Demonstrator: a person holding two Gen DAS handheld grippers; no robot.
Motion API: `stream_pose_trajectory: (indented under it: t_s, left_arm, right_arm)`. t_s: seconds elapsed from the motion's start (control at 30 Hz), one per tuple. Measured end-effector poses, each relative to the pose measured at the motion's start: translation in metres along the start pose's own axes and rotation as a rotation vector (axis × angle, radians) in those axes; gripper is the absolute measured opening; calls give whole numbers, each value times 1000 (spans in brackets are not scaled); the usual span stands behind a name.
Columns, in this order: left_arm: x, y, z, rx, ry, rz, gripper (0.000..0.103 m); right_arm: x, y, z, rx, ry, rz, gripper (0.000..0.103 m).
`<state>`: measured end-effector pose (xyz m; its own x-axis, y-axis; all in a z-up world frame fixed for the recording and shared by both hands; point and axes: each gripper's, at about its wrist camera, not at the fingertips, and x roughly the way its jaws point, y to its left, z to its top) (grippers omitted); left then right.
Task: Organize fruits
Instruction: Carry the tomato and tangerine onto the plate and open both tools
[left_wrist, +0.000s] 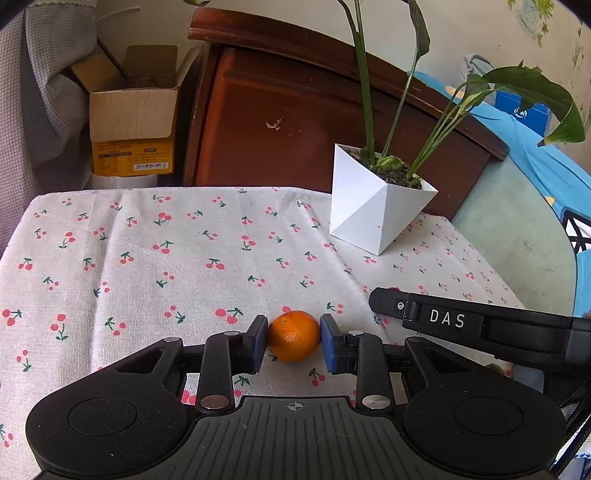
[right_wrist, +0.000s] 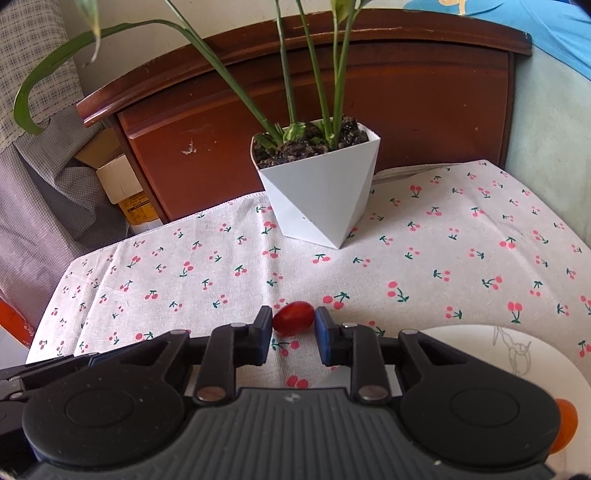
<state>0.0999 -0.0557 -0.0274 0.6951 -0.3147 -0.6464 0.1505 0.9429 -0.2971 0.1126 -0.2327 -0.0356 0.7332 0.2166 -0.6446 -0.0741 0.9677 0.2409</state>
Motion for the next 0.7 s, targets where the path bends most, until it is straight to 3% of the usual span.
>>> stream_pose_trajectory:
  t_s: [0.4,0.7]
  left_arm:
    - [-34,-12,4,38,-19,-24,28]
    - [-68,-45,1,98,-19,-139,28]
  right_arm:
    - [-61,7,4,1,-76,36,25]
    - [-143,-27,-11,71,-166,8,25]
